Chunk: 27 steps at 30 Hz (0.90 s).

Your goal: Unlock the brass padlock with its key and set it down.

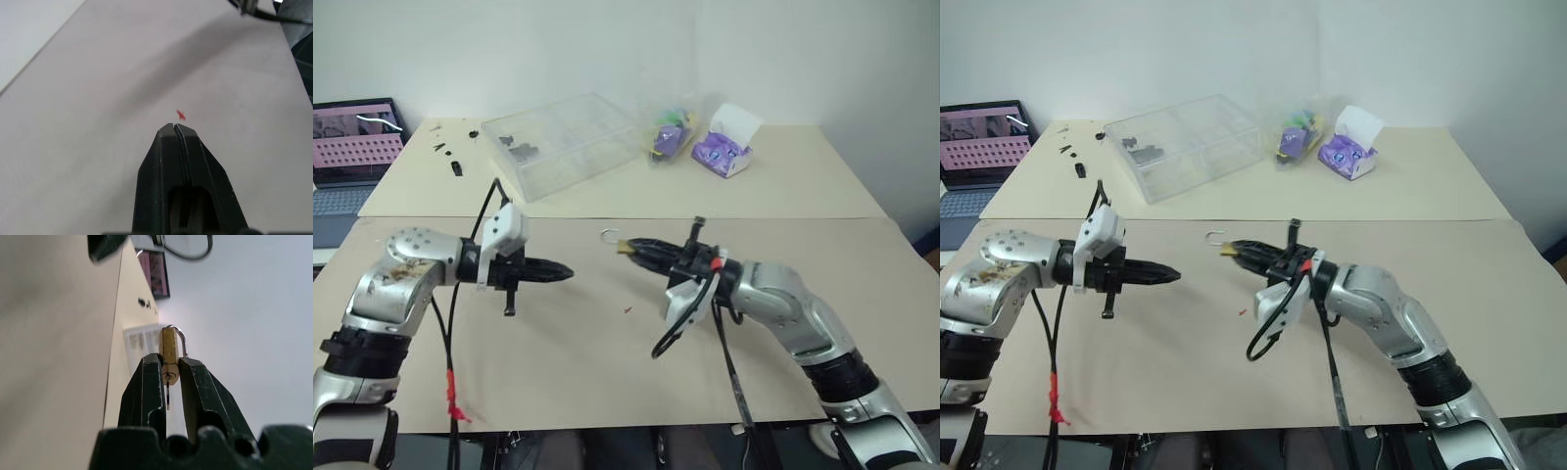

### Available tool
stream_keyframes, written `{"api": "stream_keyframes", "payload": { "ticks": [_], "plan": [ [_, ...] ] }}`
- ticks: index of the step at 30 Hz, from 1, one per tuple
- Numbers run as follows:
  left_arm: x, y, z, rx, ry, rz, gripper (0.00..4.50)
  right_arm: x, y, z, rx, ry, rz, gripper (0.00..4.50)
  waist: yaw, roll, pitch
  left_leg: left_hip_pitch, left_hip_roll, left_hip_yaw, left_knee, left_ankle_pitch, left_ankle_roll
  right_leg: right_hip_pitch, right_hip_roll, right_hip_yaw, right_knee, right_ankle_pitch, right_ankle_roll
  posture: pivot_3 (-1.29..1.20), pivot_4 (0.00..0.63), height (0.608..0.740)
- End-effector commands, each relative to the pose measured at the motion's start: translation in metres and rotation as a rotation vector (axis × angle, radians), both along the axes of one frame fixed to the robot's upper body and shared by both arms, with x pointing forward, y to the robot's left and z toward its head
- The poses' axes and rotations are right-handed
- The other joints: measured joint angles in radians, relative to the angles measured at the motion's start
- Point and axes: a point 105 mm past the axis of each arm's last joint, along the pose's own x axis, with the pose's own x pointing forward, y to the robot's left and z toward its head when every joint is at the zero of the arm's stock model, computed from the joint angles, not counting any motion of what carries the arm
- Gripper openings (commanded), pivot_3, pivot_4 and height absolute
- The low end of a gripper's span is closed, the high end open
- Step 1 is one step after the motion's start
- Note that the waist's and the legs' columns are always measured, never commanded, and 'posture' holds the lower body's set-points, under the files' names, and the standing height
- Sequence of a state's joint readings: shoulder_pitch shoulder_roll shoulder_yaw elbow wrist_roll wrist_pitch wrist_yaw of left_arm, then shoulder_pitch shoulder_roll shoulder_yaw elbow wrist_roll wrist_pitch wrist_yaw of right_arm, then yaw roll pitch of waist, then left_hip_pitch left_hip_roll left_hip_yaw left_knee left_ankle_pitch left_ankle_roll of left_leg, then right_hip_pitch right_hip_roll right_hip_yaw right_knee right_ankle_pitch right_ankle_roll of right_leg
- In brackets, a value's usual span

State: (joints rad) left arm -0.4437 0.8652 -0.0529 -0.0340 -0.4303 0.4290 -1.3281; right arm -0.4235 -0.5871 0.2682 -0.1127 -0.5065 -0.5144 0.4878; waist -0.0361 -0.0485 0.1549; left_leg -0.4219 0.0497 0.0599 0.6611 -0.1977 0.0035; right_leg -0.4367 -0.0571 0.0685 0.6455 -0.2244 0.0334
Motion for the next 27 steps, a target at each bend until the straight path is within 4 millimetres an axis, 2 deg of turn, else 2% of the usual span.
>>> {"api": "stream_keyframes", "payload": {
  "ticks": [1,3,7,12,16,22,23,24,27],
  "plan": [
    [-0.011,-0.013,0.02,-0.032,-0.093,-0.062,0.02,-0.006,0.002,-0.029,-0.057,0.034,0.024,0.07,0.003,0.0,0.0,0.0,0.0,0.0,0.0,0.0,0.0,0.0,0.0,0.0,0.0,-0.002,-0.004,0.0,0.15,0.74],
    [-0.012,-0.017,0.022,-0.039,-0.097,-0.071,0.02,-0.012,0.005,-0.05,-0.103,0.087,0.056,0.07,0.001,0.0,0.0,0.0,0.0,0.0,0.0,0.0,0.0,0.0,0.0,0.0,0.0,-0.003,-0.003,0.0,0.15,0.74],
    [-0.012,-0.02,0.027,-0.04,-0.112,-0.081,0.02,-0.019,0.01,-0.074,-0.186,0.186,0.113,0.07,-0.006,0.0,0.0,0.001,0.0,0.0,0.0,0.0,0.0,0.0,0.0,0.0,0.001,-0.004,-0.001,0.0,0.15,0.74],
    [-0.022,-0.026,0.027,-0.027,-0.094,-0.135,0.02,-0.019,0.017,-0.082,-0.208,0.278,0.148,0.07,-0.01,0.0,0.0,0.002,0.0,0.0,0.0,0.0,0.0,0.0,0.001,0.001,0.001,-0.004,0.0,0.0,0.15,0.74],
    [-0.035,-0.02,0.011,0.061,-0.082,-0.186,0.02,-0.016,0.015,-0.093,-0.241,0.365,0.142,0.07,-0.012,0.0,0.0,0.002,0.001,0.0,0.0,0.0,0.0,0.001,0.001,0.001,0.001,-0.003,0.0,0.0,0.15,0.74],
    [-0.036,-0.019,0.012,0.056,-0.089,-0.178,0.02,-0.021,0.015,-0.098,-0.232,0.508,0.147,0.07,-0.007,0.0,0.0,0.005,0.001,0.0,0.0,0.0,0.0,0.004,0.001,0.0,0.002,-0.005,-0.001,0.0,0.15,0.74],
    [-0.036,-0.02,0.011,0.055,-0.09,-0.177,0.0,-0.022,0.015,-0.098,-0.228,0.529,0.148,1.09,-0.007,0.0,0.0,0.008,0.001,0.0,0.0,0.0,0.0,0.006,0.001,0.0,0.001,-0.006,0.0,0.0,0.15,0.74],
    [-0.035,-0.02,0.011,0.054,-0.092,-0.175,0.0,-0.022,0.014,-0.098,-0.227,0.55,0.145,1.29,-0.007,-0.001,0.0,0.01,0.001,0.0,0.0,0.0,0.0,0.009,0.001,0.0,0.001,-0.007,0.001,0.0,0.15,0.74],
    [-0.035,-0.021,0.009,0.057,-0.101,-0.175,0.0,-0.025,0.012,-0.096,-0.212,0.595,0.136,2.31,-0.006,0.0,0.0,0.014,0.001,0.0,0.0,0.0,0.0,0.012,0.001,0.0,0.001,-0.007,0.001,0.0,0.15,0.74]
  ]
}}
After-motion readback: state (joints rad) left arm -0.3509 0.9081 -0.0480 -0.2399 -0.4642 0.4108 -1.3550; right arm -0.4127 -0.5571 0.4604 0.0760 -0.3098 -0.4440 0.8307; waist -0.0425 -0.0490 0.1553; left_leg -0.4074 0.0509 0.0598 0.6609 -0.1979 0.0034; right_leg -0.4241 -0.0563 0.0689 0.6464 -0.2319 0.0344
